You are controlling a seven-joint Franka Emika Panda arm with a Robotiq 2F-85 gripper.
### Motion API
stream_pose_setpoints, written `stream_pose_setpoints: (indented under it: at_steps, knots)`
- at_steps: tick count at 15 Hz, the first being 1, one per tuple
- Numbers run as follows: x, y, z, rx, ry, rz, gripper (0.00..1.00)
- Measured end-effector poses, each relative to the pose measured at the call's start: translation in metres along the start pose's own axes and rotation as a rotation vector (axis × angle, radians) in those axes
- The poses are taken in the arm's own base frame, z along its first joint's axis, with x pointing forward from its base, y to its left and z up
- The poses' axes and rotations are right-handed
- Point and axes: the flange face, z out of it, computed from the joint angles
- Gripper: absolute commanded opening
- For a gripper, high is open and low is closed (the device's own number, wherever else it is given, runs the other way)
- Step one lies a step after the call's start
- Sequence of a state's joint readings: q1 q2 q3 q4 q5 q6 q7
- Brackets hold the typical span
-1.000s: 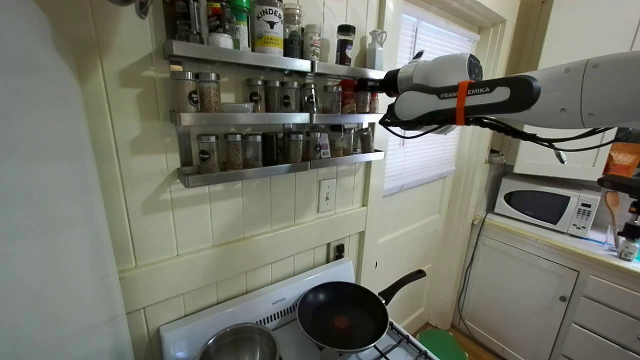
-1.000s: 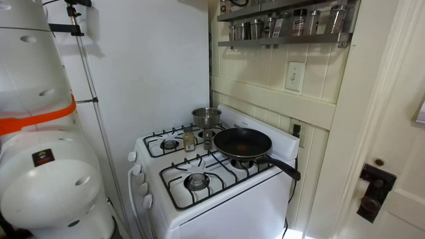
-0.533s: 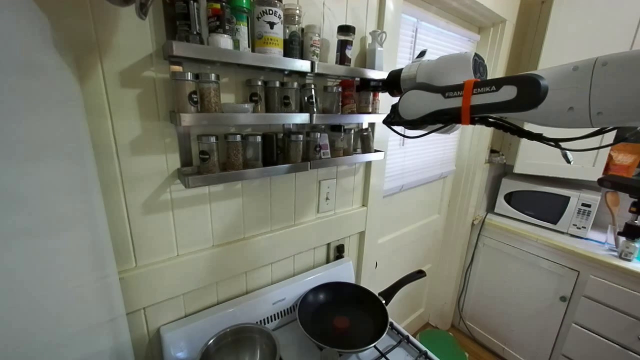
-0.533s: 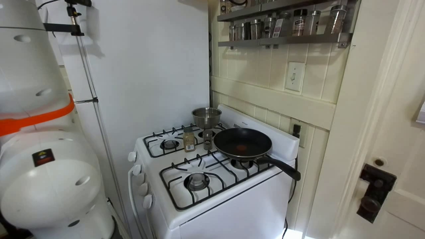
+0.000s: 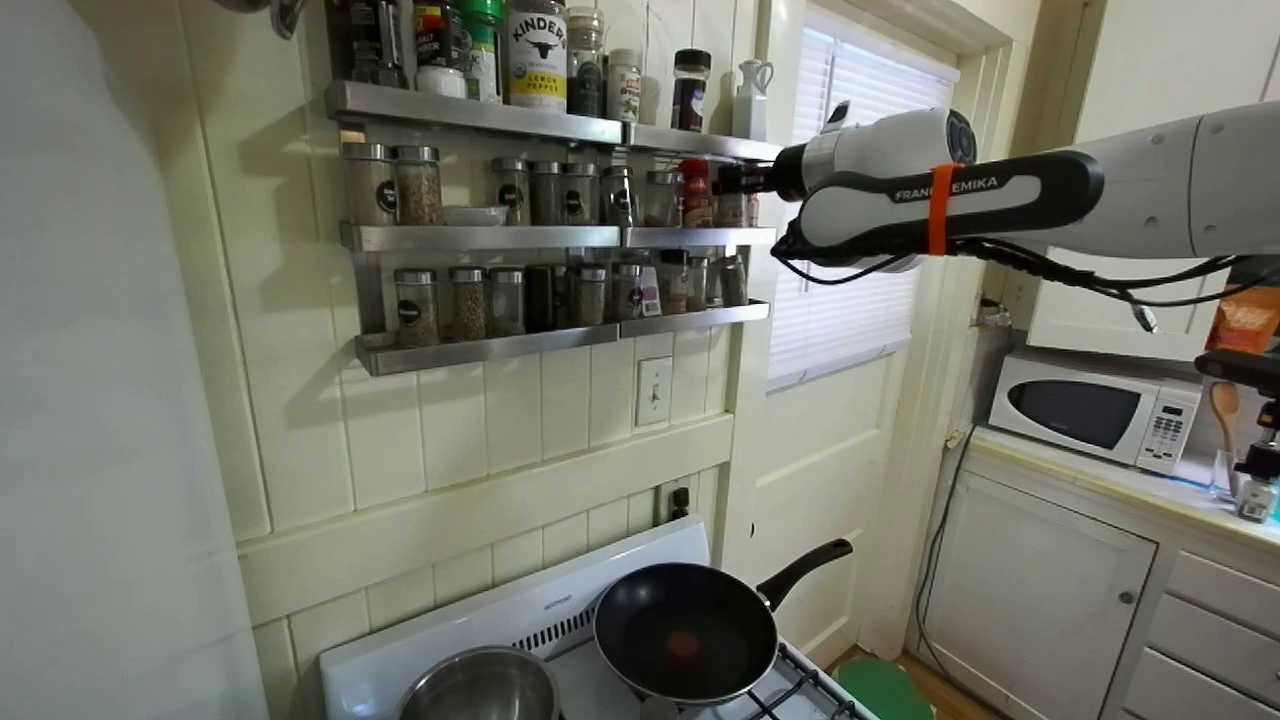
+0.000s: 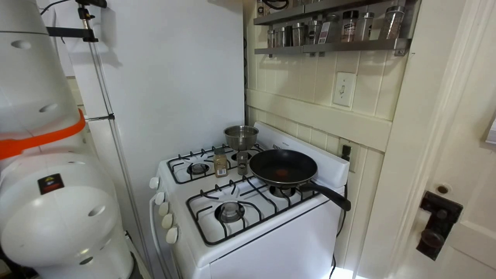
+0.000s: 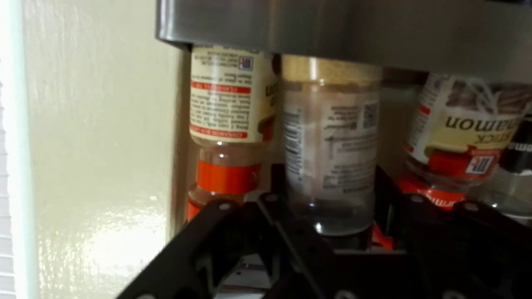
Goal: Move one spice bottle from the middle shelf to the stove
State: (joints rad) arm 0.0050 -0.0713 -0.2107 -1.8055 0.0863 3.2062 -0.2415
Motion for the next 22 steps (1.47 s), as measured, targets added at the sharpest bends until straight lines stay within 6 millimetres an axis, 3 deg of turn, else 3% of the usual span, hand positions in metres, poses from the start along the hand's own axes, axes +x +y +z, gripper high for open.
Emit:
stream_pose_setpoints:
  at_steps: [8, 22]
  knots:
    - [0.008, -0.004, -0.010, 0.010, 0.016, -0.073, 0.25]
    - [0.004, -0.001, -0.020, 0.007, 0.013, -0.279, 0.25]
